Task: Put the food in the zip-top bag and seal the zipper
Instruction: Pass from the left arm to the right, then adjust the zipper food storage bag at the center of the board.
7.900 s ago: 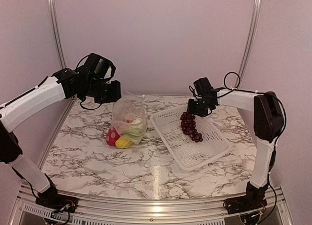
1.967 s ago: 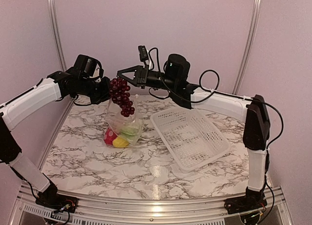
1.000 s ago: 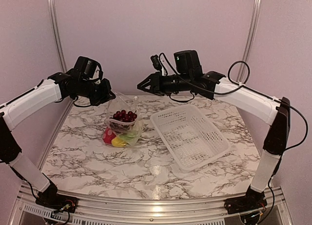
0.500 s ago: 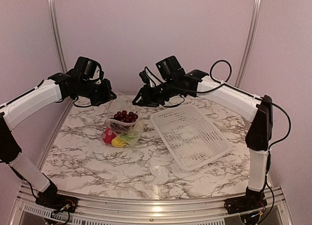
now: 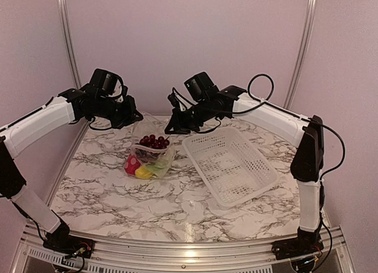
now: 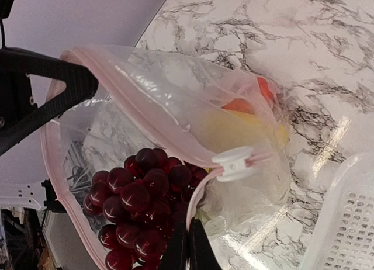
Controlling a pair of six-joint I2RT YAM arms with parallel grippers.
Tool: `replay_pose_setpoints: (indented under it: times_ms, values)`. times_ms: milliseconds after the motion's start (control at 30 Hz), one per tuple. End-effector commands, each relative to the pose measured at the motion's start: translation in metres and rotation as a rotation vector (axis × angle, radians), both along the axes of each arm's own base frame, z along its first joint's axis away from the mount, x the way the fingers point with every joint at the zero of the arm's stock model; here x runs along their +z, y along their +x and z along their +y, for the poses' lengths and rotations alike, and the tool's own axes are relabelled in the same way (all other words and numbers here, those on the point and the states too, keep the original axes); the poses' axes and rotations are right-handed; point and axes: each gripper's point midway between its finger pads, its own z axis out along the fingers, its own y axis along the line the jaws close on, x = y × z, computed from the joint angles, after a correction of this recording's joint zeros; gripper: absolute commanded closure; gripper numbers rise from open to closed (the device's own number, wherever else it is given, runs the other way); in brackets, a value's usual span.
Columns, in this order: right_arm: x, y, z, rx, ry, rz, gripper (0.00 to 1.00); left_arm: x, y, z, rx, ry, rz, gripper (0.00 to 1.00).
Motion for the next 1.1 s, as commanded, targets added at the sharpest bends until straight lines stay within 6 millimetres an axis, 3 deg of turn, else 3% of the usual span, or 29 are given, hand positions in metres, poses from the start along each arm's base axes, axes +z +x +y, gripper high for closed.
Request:
replay_pose_setpoints:
  times_ms: [0,133,333,600,667,800,900,1067]
  values:
    - [0.005,-0.001,-0.001,-0.012,-0.011,0.011,1.00,0.009,-0.005,-0.003,-0.046,-0.018,-0.037,0.98]
    - [0.028,-0.001,-0.006,-0.041,0.047,0.016,1.00,0.005,-0.021,-0.012,-0.133,0.034,-0.040,0.85]
    - [0.056,0.003,-0.017,-0.089,0.144,0.054,1.00,-0.010,-0.058,-0.005,-0.187,0.218,-0.020,0.68]
    - [0.071,0.005,-0.026,-0.123,0.217,0.095,1.00,-0.010,-0.076,0.022,-0.148,0.394,-0.053,0.66]
    - [0.072,0.005,-0.026,-0.124,0.223,0.099,1.00,-0.018,-0.081,0.025,-0.148,0.397,-0.035,0.65]
    - [0.071,0.004,-0.025,-0.121,0.234,0.112,1.00,-0.033,-0.091,0.015,-0.169,0.362,0.009,0.64]
    - [0.069,0.005,-0.025,-0.121,0.237,0.120,1.00,-0.035,-0.096,0.000,-0.189,0.340,0.007,0.65]
    - [0.069,0.004,-0.026,-0.120,0.244,0.126,1.00,-0.041,-0.103,-0.007,-0.197,0.357,0.009,0.68]
